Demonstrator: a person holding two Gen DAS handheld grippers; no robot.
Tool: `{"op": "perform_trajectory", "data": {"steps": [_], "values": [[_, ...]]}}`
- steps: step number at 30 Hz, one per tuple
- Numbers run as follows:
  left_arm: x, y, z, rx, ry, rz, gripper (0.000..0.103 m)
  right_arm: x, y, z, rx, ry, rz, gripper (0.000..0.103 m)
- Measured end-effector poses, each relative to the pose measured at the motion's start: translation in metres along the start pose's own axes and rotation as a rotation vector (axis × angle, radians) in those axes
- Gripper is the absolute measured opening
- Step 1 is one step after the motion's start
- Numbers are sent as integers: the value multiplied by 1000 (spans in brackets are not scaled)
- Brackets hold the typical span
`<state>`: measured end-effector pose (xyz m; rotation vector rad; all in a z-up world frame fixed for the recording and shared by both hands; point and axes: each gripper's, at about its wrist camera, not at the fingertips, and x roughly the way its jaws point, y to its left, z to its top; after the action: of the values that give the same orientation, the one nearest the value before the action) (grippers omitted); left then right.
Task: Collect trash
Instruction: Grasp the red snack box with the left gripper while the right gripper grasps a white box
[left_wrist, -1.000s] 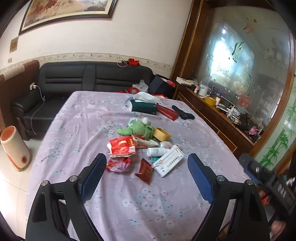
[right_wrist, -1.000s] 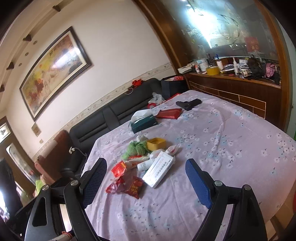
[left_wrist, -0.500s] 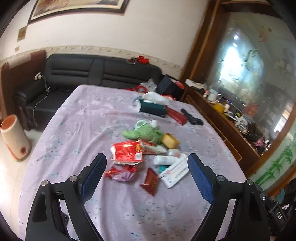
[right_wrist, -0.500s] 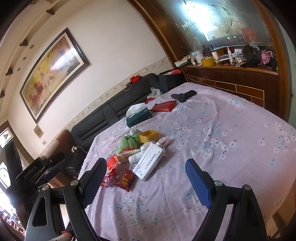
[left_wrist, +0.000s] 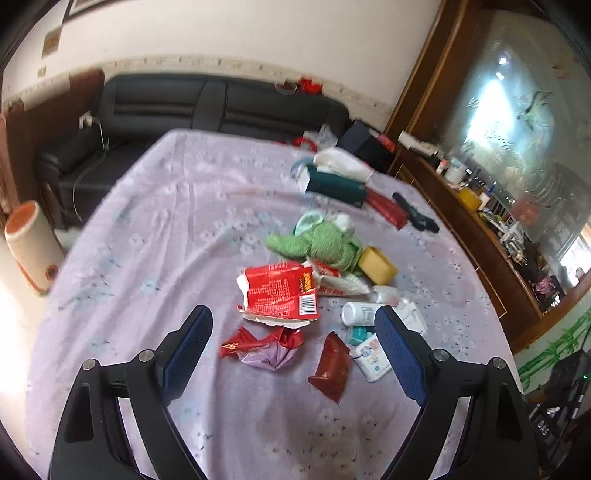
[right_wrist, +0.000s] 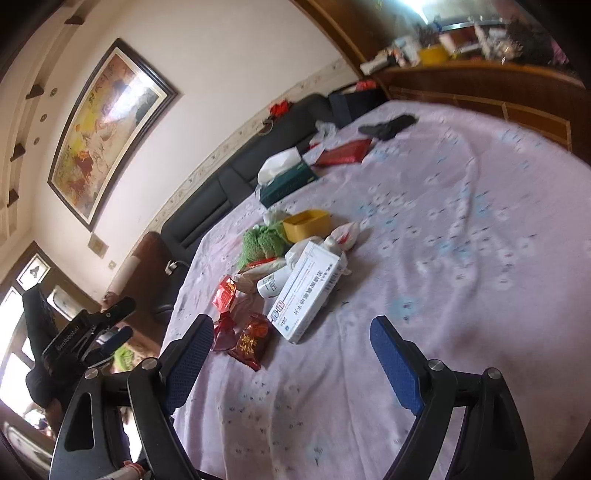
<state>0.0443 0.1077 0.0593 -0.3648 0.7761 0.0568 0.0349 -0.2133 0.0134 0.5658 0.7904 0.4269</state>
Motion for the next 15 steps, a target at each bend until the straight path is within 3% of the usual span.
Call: {"op": "perform_trajectory", "data": {"steps": [6,10,15], "values": [[72,16,16,-80,149,-17,88,69,-19,15,93,121,13,89],[103,24,25,-135,196,-12,88,108,-34,18,155,201,-6,87],[135,25,35,-139,256,15,88,124,-35,22,172,191,-21,87]]}}
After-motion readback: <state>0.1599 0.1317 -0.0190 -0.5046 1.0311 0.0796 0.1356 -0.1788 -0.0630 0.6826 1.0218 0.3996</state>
